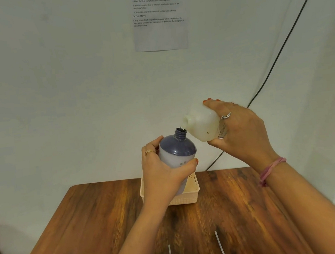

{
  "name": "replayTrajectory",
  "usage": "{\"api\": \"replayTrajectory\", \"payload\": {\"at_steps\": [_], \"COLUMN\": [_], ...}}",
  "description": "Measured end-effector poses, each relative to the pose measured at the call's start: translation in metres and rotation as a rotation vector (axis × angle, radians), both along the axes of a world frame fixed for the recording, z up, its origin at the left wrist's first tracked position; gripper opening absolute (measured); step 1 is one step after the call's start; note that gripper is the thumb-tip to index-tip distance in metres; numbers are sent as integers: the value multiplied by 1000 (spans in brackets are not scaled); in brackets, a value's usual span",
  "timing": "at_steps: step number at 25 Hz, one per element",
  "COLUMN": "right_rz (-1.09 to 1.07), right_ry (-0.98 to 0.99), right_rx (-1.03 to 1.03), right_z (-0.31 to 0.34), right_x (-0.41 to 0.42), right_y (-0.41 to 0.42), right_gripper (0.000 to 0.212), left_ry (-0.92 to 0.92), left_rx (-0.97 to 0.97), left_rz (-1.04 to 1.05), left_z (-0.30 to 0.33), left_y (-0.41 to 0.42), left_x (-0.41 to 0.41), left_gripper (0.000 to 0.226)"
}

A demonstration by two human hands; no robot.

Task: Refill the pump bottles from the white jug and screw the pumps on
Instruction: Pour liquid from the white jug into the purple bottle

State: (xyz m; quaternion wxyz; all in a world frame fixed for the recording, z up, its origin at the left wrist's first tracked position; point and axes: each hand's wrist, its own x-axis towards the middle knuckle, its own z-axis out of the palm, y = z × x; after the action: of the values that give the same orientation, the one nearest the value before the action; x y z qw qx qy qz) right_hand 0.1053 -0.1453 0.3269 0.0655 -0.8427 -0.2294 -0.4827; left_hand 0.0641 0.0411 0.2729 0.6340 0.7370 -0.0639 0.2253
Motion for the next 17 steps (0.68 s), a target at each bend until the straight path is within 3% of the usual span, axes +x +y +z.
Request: {"api": "replayTrajectory", "payload": {"at_steps": [17], "right_rz": [-18], "right_ry": [1], "right_rx": [-30], "right_z": [0], "right_x": [-1], "right_y": [-3], "right_gripper": [75], "left_ry": [24], "left_rx": [12], "left_rz": [9], "left_z": [-1], "left_y": [-3], "left_x": [-1], "left_gripper": [90]}}
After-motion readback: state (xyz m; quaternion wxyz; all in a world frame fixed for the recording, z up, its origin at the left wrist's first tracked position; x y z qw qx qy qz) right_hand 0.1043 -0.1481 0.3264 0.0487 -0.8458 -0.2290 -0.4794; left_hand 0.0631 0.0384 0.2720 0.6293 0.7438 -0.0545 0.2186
